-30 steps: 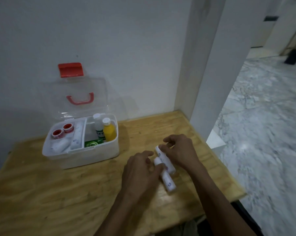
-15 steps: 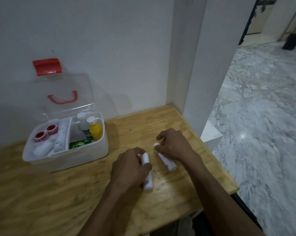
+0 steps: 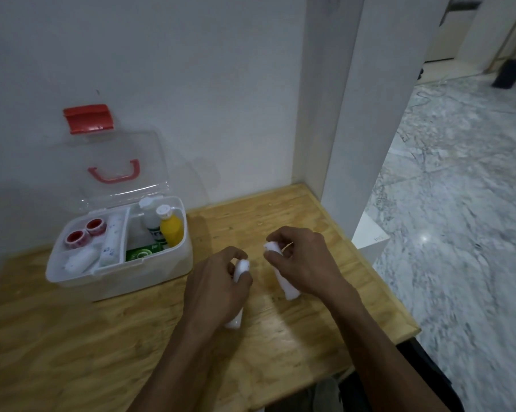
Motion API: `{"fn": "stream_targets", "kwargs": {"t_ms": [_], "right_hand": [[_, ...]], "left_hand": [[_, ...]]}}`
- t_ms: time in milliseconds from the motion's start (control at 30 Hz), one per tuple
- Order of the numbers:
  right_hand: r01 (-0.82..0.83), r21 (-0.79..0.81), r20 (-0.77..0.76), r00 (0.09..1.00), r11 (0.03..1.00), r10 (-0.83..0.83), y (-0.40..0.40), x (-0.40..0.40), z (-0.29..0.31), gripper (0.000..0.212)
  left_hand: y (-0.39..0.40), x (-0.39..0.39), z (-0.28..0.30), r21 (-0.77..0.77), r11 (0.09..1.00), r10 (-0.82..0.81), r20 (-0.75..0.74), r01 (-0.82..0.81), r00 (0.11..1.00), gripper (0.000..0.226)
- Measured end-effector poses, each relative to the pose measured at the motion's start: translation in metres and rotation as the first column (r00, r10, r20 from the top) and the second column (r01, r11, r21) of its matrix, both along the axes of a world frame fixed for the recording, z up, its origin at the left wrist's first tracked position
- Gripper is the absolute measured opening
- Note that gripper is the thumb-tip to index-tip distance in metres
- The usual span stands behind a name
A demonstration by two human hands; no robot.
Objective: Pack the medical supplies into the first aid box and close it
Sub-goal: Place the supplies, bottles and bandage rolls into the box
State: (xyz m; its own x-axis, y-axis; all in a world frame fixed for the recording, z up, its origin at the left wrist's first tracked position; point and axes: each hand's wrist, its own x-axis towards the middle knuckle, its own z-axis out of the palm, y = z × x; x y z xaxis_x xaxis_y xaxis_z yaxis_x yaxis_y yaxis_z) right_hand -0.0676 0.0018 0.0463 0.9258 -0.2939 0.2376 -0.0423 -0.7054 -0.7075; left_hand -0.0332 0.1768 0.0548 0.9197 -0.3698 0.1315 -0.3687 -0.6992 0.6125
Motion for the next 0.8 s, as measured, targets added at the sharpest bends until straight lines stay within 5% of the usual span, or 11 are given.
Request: {"fn": "stream_targets", "kwargs": {"t_ms": [300,800], "right_hand": [[-0.009,0.169,0.239,0.971,0.986,-0.032,0.035,-0.016,0.018,0.017],[-0.146,0.246,0.484,0.875,0.958,0.009,0.109,0.022,0.066,0.019]], "left_hand": [[0.040,-0.015,0.019,-0.400,0.916,0.100,0.130,-0.040,0.986,0.013],[0.113,0.007,0.065,-0.594,0.790,0.381,0.288,-0.148,0.879,0.013]]}}
